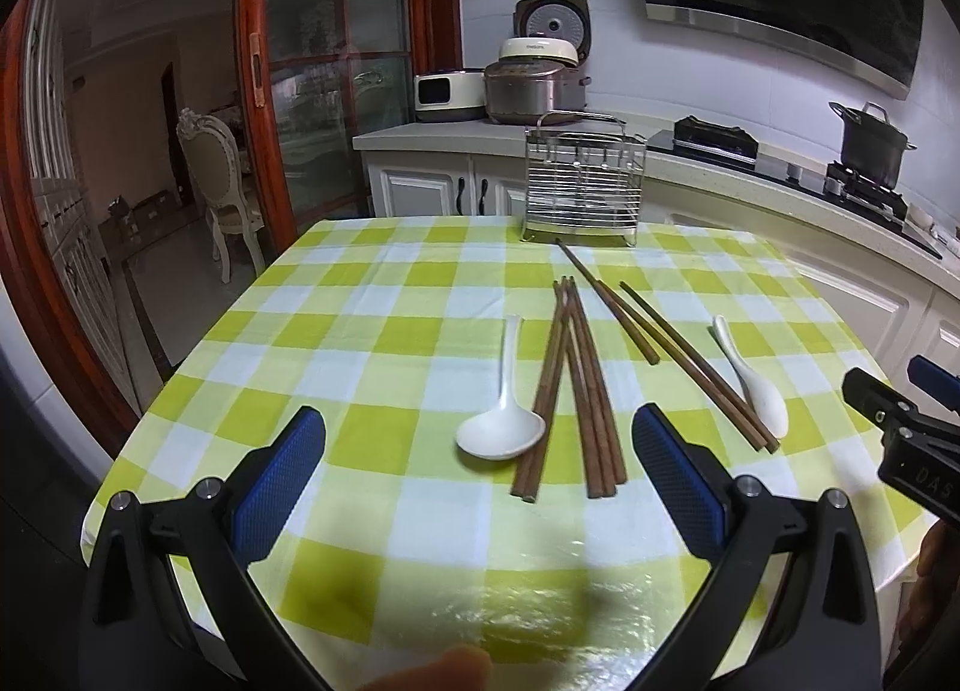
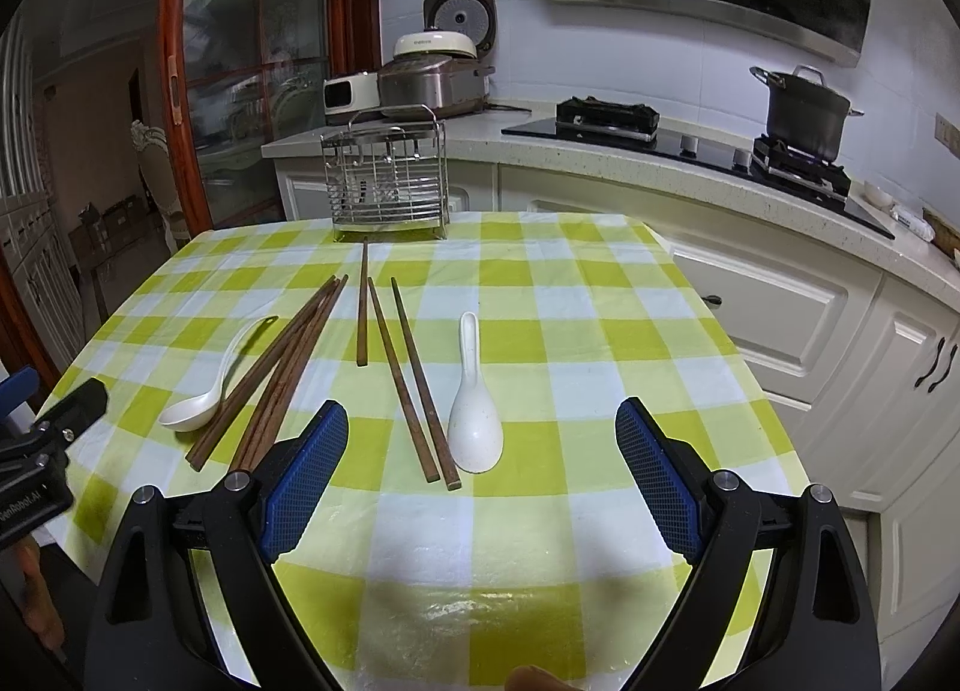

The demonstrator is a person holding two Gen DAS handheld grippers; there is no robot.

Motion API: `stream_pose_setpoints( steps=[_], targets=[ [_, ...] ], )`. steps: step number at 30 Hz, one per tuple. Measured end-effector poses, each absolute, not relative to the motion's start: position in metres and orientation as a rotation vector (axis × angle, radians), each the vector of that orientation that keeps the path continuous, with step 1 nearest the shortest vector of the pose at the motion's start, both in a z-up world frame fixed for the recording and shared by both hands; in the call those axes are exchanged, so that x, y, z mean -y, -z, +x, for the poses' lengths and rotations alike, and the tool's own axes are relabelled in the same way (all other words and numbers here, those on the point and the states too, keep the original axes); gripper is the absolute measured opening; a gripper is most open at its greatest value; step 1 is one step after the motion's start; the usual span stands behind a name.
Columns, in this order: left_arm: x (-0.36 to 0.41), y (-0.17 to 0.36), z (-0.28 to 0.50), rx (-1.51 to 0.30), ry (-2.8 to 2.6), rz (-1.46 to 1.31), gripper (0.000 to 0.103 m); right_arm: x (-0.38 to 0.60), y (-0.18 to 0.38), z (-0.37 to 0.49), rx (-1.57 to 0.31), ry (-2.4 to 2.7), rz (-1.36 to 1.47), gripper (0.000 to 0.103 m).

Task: Organize utensils
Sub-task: 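Lower the left tool and grasp a white spoon while the right tool grasps the other white spoon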

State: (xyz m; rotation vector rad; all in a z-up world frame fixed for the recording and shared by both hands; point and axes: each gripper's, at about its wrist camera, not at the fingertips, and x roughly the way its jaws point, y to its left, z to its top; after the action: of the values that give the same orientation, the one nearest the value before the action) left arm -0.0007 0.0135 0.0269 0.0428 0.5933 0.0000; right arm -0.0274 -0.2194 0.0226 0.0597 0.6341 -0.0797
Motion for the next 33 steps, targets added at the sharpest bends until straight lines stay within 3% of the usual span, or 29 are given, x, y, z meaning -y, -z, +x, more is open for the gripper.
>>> stream_pose_setpoints(
  steps=[13,15,17,20,33],
  targets=[
    [-0.037,0.011,0.107,-0.868,0.114,0.025,0.098,0.236,0.022,0.070,-0.902,0.048,0.114,0.085],
    [-0.035,0.020,0.129,-0.912,0.147,0.006,0.082,0.236,0.027,0.089,-0.920,0.056,0.112,0.085],
    [-0.033,0.026,0.149,-0.938,0.169,0.001,0.075,0.236,0.031,0.101,-0.928,0.077,0.105,0.085],
    [-0.027,0.033,0.172,-0.958,0.188,0.015,0.074,0.239,0.037,0.120,-0.940,0.099,0.119,0.085],
    [-0.025,0.055,0.212,-1.042,0.201,0.043,0.048,0.234,0.058,0.163,-1.041,0.087,0.060,0.085]
  ],
)
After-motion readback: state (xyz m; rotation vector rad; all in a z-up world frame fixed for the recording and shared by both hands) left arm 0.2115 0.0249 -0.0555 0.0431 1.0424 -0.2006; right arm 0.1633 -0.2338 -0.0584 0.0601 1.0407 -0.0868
